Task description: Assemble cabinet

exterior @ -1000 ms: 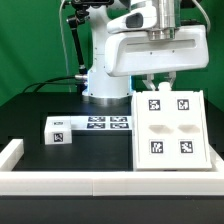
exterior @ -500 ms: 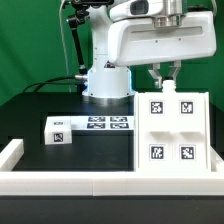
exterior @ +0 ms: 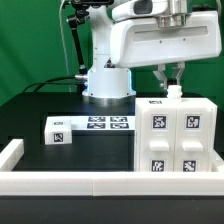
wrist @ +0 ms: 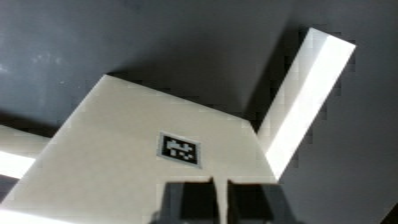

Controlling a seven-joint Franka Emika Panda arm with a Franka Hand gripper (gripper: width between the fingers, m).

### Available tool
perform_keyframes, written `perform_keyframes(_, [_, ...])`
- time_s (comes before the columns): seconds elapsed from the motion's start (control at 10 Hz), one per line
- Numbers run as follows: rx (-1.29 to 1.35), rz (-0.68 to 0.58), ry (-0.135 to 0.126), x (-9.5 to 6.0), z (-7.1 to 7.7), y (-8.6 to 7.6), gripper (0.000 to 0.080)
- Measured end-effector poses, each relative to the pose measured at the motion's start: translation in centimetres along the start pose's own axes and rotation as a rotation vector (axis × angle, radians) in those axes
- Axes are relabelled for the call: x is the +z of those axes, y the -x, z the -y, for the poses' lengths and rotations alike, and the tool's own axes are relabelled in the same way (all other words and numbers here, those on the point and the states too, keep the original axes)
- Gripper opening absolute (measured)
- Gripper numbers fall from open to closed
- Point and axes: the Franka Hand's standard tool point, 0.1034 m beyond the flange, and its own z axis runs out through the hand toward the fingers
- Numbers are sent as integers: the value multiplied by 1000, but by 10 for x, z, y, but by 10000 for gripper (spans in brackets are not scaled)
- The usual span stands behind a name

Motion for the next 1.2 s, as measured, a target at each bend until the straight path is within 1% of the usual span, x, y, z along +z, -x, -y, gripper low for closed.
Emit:
perform_keyframes(0.2, [0,1,0,1,0,0,22])
perform_keyframes(0.3, [8,-5,2,2,1,1,203])
perform_keyframes(0.4, [33,-17,10,12,7,16,338])
perform_keyframes(0.5, [37,8,9,19,10,39,338])
perform_keyframes(0.6, [41,14,17,24,5,59,519])
perform_keyframes(0.7, [31,29,21,29,-6,78,653])
perform_keyframes(0.8, [5,53,15,36,-22,99,653])
perform_keyframes(0.9, [-19,57,22,39,-43,116,768])
perform_keyframes(1.0, [-24,60,26,38,-61,124,790])
perform_keyframes(1.1, [-25,60,28,37,-70,128,790])
perform_keyframes(1.2, [-26,61,27,37,-68,127,798])
